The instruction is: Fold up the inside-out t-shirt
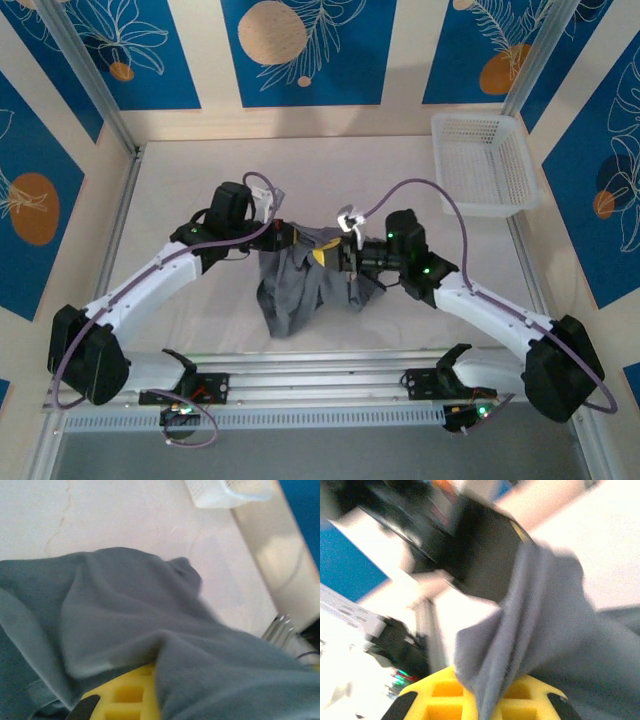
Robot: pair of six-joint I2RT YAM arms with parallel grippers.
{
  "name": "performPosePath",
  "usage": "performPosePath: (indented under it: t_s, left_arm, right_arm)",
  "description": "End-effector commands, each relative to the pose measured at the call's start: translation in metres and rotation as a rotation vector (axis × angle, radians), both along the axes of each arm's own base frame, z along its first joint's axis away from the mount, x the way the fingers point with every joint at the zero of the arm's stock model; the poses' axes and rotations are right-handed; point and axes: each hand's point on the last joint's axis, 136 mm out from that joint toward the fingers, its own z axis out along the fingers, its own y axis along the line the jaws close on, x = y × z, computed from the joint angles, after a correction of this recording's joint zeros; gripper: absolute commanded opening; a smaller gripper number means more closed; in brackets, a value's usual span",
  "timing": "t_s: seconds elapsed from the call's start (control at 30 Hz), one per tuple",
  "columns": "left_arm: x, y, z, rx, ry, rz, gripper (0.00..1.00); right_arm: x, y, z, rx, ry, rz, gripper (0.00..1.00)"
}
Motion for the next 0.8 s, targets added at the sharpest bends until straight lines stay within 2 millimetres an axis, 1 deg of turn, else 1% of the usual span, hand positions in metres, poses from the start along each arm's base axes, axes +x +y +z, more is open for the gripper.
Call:
performPosePath:
  t_s: [0.0,0.03,0.07,0.1,0.13,0.23,0.27,0.3,0.37,0.47,0.5,0.53,0.6,0.67,0.73,0.77]
  left_arm:
    - [0.008,0.027,-0.054,0.175,-0.005,0.013,0.10]
    - [0.006,0.026,-0.055,0.161,-0.010,0.003,0.19]
    - [0.004,0.027,-0.055,0.157,-0.021,0.001,0.26]
    - [0.003,0.032,-0.057,0.179,-0.036,0.010,0.33]
    - [0.003,0.041,-0.060,0.225,-0.056,0.035,0.38]
    - [-0.001,0.077,-0.074,0.389,-0.068,0.133,0.44]
    - [-0.004,0.083,-0.074,0.407,-0.061,0.149,0.45]
    - [-0.010,0.084,-0.073,0.391,-0.052,0.150,0.46]
    - [-0.024,0.074,-0.055,0.273,-0.051,0.138,0.50]
    - [-0.043,0.051,-0.008,0.003,-0.110,0.102,0.59]
    - [-0.050,0.046,0.005,-0.054,-0.140,0.086,0.61]
    - [-0.056,0.043,0.012,-0.063,-0.174,0.072,0.62]
    - [-0.067,0.041,0.013,0.005,-0.245,0.036,0.63]
    - [-0.078,0.034,0.009,0.083,-0.304,-0.028,0.54]
    - [-0.086,0.023,0.004,0.121,-0.350,-0.098,0.42]
    - [-0.088,0.017,0.003,0.125,-0.358,-0.118,0.38]
  right_arm:
    - [-0.057,-0.006,0.049,0.164,0.052,0.286,0.00]
    - [-0.057,-0.007,0.048,0.153,0.048,0.279,0.00]
    - [-0.056,-0.009,0.045,0.140,0.045,0.261,0.00]
    - [-0.052,-0.010,0.041,0.132,0.047,0.236,0.00]
    - [-0.047,-0.012,0.037,0.128,0.054,0.211,0.00]
    - [-0.030,-0.018,0.030,0.121,0.094,0.138,0.00]
    - [-0.025,-0.020,0.029,0.119,0.101,0.121,0.00]
    - [-0.021,-0.021,0.027,0.114,0.106,0.101,0.00]
    - [-0.014,-0.024,0.021,0.088,0.110,0.060,0.00]
    - [-0.004,-0.027,0.011,0.052,0.133,0.010,0.00]
    - [-0.001,-0.028,0.008,0.050,0.144,-0.001,0.00]
    - [0.001,-0.029,0.006,0.050,0.151,-0.010,0.00]
    - [0.004,-0.029,0.003,0.051,0.165,-0.023,0.00]
    - [0.008,-0.030,0.000,0.051,0.178,-0.043,0.00]
    - [0.011,-0.030,-0.002,0.047,0.186,-0.061,0.00]
    - [0.012,-0.030,-0.002,0.045,0.189,-0.066,0.00]
